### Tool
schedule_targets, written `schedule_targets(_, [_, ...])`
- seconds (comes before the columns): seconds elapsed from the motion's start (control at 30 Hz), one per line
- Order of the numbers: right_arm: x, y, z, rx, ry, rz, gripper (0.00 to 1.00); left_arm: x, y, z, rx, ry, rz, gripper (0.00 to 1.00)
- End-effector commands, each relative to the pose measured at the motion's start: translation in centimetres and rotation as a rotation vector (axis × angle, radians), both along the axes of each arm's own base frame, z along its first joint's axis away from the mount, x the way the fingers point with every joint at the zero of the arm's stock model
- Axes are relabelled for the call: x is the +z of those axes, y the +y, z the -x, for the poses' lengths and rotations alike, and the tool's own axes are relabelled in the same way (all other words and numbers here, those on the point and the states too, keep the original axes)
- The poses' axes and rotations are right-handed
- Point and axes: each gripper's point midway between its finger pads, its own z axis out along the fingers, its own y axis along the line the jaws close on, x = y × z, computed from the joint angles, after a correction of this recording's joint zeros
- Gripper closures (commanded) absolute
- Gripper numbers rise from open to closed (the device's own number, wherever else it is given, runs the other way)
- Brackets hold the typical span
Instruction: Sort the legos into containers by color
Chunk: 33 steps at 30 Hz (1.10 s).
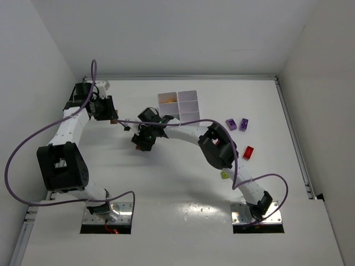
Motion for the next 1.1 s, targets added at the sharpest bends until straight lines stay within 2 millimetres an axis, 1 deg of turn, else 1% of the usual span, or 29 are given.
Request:
schedule_targets(0.0, [-1.1,-1.0,1.2,0.011,0.030,0.035,0.49,1.4,0.2,-0.2,0.006,-0.047,0.009,1.00])
schedule_targets(0.03, [-1.2,-1.5,1.5,0.027,0.024,0.045,0.52,1.4,0.2,-0.2,0.006,-0.047,0.009,1.00])
schedule_targets(0.07, [-2.0,-2.3,2.1,0.034,0.028,0.059,0.56,1.4,0.2,-0.2,0.006,-0.047,0.009,1.00])
schedule_targets(0.1, [-2.2,-2.9,2.5,0.044,0.030,0.071,0.63,1.5,0.0,-0.2,-0.001,-0.048,0.017,1.00])
schedule_targets(0.13, [-1.1,-3.0,2.5,0.065,0.001,0.060,0.66,1.6,0.0,-0.4,-0.001,-0.059,0.015,1.00])
schedule_targets(0.17, [-2.1,-4.2,3.4,0.077,0.017,0.090,0.69,1.6,0.0,-0.4,-0.001,-0.059,0.015,1.00])
schedule_targets(0.2, [-1.9,-4.5,3.6,0.087,0.008,0.090,0.72,1.7,-0.1,-0.4,-0.007,-0.060,0.022,1.00])
schedule_targets(0.23, [-1.8,-4.9,4.0,0.101,0.012,0.092,0.80,1.3,-0.1,-0.4,-0.007,-0.051,0.023,1.00])
schedule_targets(0.33, [-0.9,-6.2,5.0,0.111,0.005,0.094,0.92,1.2,-0.7,-0.6,-0.017,-0.050,0.037,1.00])
schedule_targets(0.37, [0.8,-6.1,4.3,0.101,-0.019,0.067,0.93,1.3,-1.1,-0.8,-0.028,-0.060,0.035,1.00])
schedule_targets(0.4, [1.4,-6.2,4.4,0.100,-0.025,0.060,0.93,1.3,-1.1,-0.8,-0.028,-0.060,0.035,1.00])
schedule_targets(0.43, [2.2,-6.8,3.7,0.079,-0.041,0.059,0.94,1.5,-1.7,-1.0,-0.048,-0.073,0.040,1.00])
schedule_targets(0.47, [3.2,-6.9,3.3,0.065,-0.069,0.054,0.94,1.2,-2.4,-1.1,-0.057,-0.061,0.048,1.00])
schedule_targets(0.5, [5.1,-7.4,2.5,0.042,-0.102,0.035,0.94,1.3,-2.4,-1.3,-0.057,-0.072,0.047,1.00])
schedule_targets(0.53, [5.9,-8.1,1.2,0.026,-0.147,0.043,0.94,1.0,-2.9,-1.3,-0.071,-0.062,0.049,1.00])
schedule_targets(0.57, [6.8,-8.3,0.8,0.029,-0.184,0.045,0.94,1.2,-3.6,-1.5,-0.083,-0.072,0.060,1.00])
schedule_targets(0.6, [7.6,-8.9,-0.2,0.017,-0.222,0.051,0.94,1.2,-3.5,-1.8,-0.083,-0.074,0.060,1.00])
schedule_targets(0.63, [9.3,-9.7,-1.6,-0.015,-0.286,0.056,0.94,1.6,-3.9,-1.9,-0.094,-0.083,0.059,1.00])
schedule_targets(0.67, [9.8,-10.2,-2.3,-0.013,-0.317,0.066,0.94,1.2,-3.9,-2.0,-0.094,-0.072,0.060,1.00])
schedule_targets(0.7, [11.1,-10.7,-3.7,-0.036,-0.352,0.057,0.94,1.3,-4.4,-2.1,-0.098,-0.078,0.066,1.00])
schedule_targets(0.77, [12.6,-11.1,-4.7,-0.044,-0.385,0.044,0.96,1.7,-4.8,-2.3,-0.108,-0.087,0.065,1.00])
schedule_targets(0.8, [13.8,-11.6,-5.7,-0.068,-0.404,0.029,0.96,1.7,-4.8,-2.3,-0.108,-0.087,0.065,1.00])
schedule_targets(0.83, [14.3,-11.9,-6.3,-0.080,-0.412,0.023,0.96,2.0,-4.7,-2.5,-0.108,-0.096,0.064,1.00])
schedule_targets(0.87, [15.2,-11.8,-6.9,-0.080,-0.430,0.006,0.96,2.0,-5.1,-2.4,-0.117,-0.096,0.064,1.00])
schedule_targets(0.9, [15.7,-12.4,-7.8,-0.101,-0.438,0.003,0.96,1.7,-5.1,-2.5,-0.117,-0.087,0.065,1.00])
schedule_targets(0.97, [15.2,-13.0,-8.8,-0.086,-0.447,0.023,0.96,1.7,-5.1,-2.5,-0.117,-0.087,0.065,1.00])
schedule_targets(1.0, [14.9,-13.4,-9.9,-0.099,-0.461,0.023,0.96,1.3,-5.2,-2.5,-0.110,-0.075,0.072,1.00])
schedule_targets(1.03, [14.8,-13.7,-10.4,-0.109,-0.462,0.024,0.96,1.8,-5.2,-2.9,-0.104,-0.092,0.077,1.00])
schedule_targets(1.07, [15.5,-13.7,-11.3,-0.112,-0.485,0.016,0.96,1.9,-5.3,-2.9,-0.110,-0.092,0.084,1.00])
